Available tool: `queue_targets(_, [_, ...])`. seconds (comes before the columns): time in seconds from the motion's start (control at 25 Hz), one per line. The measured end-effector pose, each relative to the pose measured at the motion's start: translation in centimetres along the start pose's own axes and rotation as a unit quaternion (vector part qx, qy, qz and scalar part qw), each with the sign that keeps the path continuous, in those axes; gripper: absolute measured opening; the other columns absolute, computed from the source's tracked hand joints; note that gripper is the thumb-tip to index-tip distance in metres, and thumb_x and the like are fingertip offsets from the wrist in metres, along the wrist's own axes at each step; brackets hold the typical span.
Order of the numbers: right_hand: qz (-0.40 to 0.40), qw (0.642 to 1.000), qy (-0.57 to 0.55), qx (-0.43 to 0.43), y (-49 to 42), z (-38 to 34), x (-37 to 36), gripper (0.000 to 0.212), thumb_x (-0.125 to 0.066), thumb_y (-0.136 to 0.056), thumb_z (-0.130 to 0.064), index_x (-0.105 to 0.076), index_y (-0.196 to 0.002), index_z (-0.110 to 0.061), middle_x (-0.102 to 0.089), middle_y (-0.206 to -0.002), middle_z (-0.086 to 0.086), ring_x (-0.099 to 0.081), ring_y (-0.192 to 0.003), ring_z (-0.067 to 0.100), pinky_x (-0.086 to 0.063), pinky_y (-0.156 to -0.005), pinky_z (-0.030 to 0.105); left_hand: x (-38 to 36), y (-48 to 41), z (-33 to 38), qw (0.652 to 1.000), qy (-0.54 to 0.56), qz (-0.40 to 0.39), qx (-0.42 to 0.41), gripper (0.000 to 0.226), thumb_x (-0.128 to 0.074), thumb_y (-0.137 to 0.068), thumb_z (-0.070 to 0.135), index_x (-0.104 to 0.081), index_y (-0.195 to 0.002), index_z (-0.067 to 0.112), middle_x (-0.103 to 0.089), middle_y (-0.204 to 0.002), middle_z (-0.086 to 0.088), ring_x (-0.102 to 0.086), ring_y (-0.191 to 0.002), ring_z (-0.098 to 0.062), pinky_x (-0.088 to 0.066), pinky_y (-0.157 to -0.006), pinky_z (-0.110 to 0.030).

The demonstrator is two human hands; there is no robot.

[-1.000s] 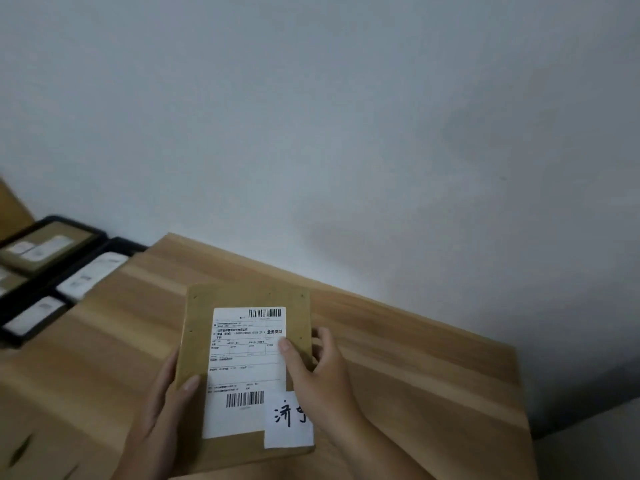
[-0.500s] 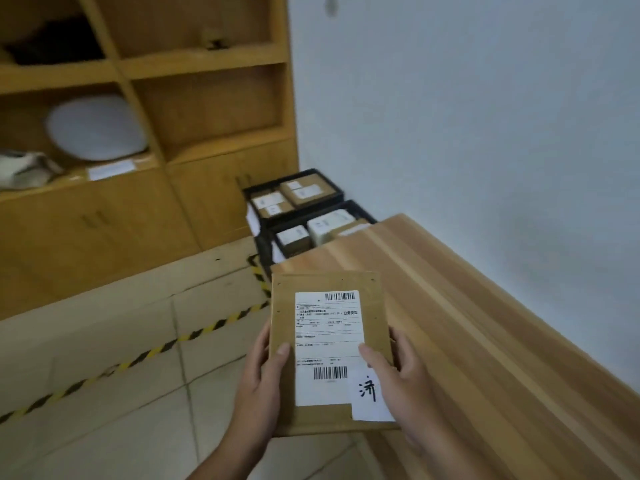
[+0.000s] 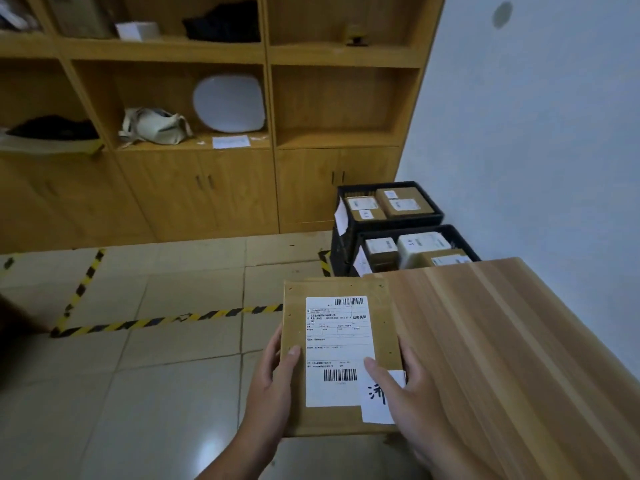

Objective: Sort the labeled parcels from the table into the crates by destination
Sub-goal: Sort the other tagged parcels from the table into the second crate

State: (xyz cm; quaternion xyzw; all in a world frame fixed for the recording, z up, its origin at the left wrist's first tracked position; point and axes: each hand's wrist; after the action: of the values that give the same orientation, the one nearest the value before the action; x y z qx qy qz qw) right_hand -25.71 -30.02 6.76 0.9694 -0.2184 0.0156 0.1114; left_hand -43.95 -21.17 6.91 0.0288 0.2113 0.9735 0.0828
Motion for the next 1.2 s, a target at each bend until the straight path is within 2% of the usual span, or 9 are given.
queue_targets(0.12, [-0.013,1.0,-0.006,-0.007,-3.9,-0.3,-1.0,0.033,-0.067,-0.094,-0.042,-0.059,-0.122,-0.058,-0.075,-0.114,-0.018,-0.075,-0.098,0.008,-0.063,-0.075,0.032,0.1,-2.8,0.9,1.0,0.007,0.016,-0.002,0.03,-0.053,-0.094,0.055,-0.043,-0.111,0.077,-0.066,-0.115,0.022,-0.066,-0.097,-0.002,-0.049,-0.066,-0.025])
queue_targets(0.28, [-0.035,0.999,-0.032,-0.026,-10.0,-1.4,-1.1,0.028,-0.059,-0.099,-0.047,-0.061,-0.127,-0.049,-0.077,-0.112,-0.01,-0.077,-0.097,0.018,-0.063,-0.077,0.042,-1.0,-6.9,3.4,1.0,0.023,0.017,-0.004,0.039,-0.054,-0.095,0.052,-0.045,-0.131,0.065,-0.065,-0.122,0.021,-0.064,-0.102,-0.002,-0.049,-0.069,-0.025])
queue_targets(0.4, [-0.048,0.998,-0.028,-0.03,-15.4,-2.7,-0.7,0.025,-0.061,-0.098,-0.042,-0.063,-0.122,-0.048,-0.078,-0.108,-0.011,-0.077,-0.093,0.016,-0.063,-0.075,0.041,-2.1,-9.8,5.8,1.0,0.025,0.005,-0.012,0.048,-0.055,-0.095,0.05,-0.039,-0.14,0.059,-0.062,-0.124,0.023,-0.062,-0.108,-0.004,-0.05,-0.075,-0.029])
queue_targets(0.56, [-0.064,0.997,-0.03,-0.022,-20.9,-4.6,-0.9,0.024,-0.063,-0.098,-0.036,-0.065,-0.118,-0.048,-0.078,-0.104,-0.015,-0.077,-0.089,0.011,-0.062,-0.064,0.027,-2.6,-12.8,8.1,0.999,0.012,-0.01,-0.039,0.067,-0.062,-0.085,0.061,-0.032,-0.144,0.053,-0.051,-0.14,0.021,-0.058,-0.119,-0.011,-0.053,-0.096,-0.044])
queue_targets(0.64, [-0.07,0.997,-0.032,-0.029,-23.3,-5.4,-1.5,0.024,-0.064,-0.097,-0.037,-0.064,-0.116,-0.051,-0.078,-0.102,-0.016,-0.077,-0.087,0.01,-0.061,-0.063,0.025,-2.7,-14.5,9.0,0.999,0.009,-0.003,-0.048,0.068,-0.058,-0.08,0.061,-0.032,-0.142,0.053,-0.051,-0.14,0.021,-0.058,-0.12,-0.011,-0.051,-0.1,-0.046])
queue_targets(0.76, [-0.073,0.996,-0.04,-0.041,-27.4,-6.1,-3.1,0.026,-0.064,-0.098,-0.034,-0.063,-0.118,-0.049,-0.078,-0.102,-0.015,-0.077,-0.088,0.012,-0.063,-0.066,0.031,-2.5,-18.4,10.3,0.998,0.02,0.009,-0.052,0.058,-0.064,-0.088,0.058,-0.035,-0.138,0.054,-0.054,-0.137,0.018,-0.059,-0.119,-0.012,-0.052,-0.1,-0.047])
queue_targets(0.84, [-0.074,0.995,-0.044,-0.042,-30.1,-6.5,-4.6,0.026,-0.063,-0.099,-0.032,-0.065,-0.119,-0.048,-0.078,-0.105,-0.014,-0.077,-0.092,0.012,-0.063,-0.074,0.038,-2.0,-21.6,11.2,0.998,0.031,0.01,-0.048,0.059,-0.063,-0.085,0.058,-0.036,-0.137,0.054,-0.056,-0.136,0.017,-0.06,-0.119,-0.013,-0.052,-0.1,-0.048])
queue_targets(1.04, [-0.058,0.996,-0.04,-0.051,-38.3,-8.3,-9.5,0.026,-0.064,-0.099,-0.03,-0.067,-0.115,-0.049,-0.077,-0.107,-0.016,-0.075,-0.096,0.01,-0.062,-0.084,0.043,0.5,-31.2,13.4,0.998,0.043,0.011,-0.052,0.057,-0.064,-0.087,0.055,-0.039,-0.137,0.054,-0.057,-0.135,0.021,-0.06,-0.118,-0.008,-0.054,-0.093,-0.036])
queue_targets(1.2, [-0.041,0.997,-0.039,-0.057,-45.0,-10.0,-13.9,0.025,-0.064,-0.099,-0.028,-0.066,-0.112,-0.049,-0.077,-0.104,-0.016,-0.076,-0.092,0.009,-0.062,-0.077,0.037,3.2,-39.7,16.2,0.998,0.037,-0.002,-0.047,0.056,-0.06,-0.091,0.049,-0.036,-0.142,0.052,-0.053,-0.136,0.025,-0.057,-0.118,-0.003,-0.051,-0.085,-0.026])
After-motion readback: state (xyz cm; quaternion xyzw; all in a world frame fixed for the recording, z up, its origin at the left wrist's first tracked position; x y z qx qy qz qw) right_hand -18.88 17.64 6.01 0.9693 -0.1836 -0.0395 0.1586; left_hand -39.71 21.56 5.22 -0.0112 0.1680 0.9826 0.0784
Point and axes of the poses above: each hand's wrist, its own y-axis away from the middle knuckle, its own x-axis out of the back of the hand, z = x × y
